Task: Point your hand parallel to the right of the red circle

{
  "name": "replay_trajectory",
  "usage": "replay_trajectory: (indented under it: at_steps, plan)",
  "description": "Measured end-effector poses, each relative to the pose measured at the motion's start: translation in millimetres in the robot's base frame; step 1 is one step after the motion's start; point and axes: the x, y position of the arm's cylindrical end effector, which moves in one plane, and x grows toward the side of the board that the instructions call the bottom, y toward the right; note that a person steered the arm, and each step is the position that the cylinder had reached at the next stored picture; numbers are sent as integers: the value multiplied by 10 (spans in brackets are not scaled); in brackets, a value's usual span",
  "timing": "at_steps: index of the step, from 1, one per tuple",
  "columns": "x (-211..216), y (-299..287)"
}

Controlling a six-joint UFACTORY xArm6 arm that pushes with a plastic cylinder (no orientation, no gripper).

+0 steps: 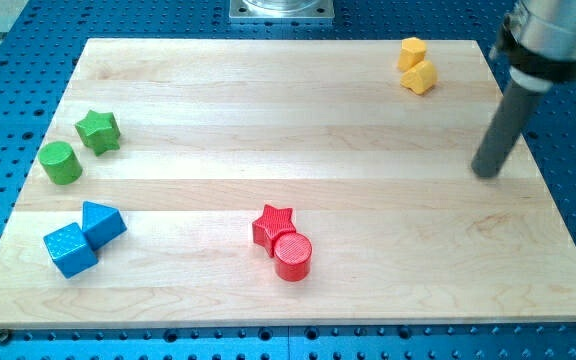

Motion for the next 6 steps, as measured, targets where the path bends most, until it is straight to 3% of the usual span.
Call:
replay_trajectory:
  at_steps: [2,6]
  plan:
    - [187,-16]
    - [957,-771]
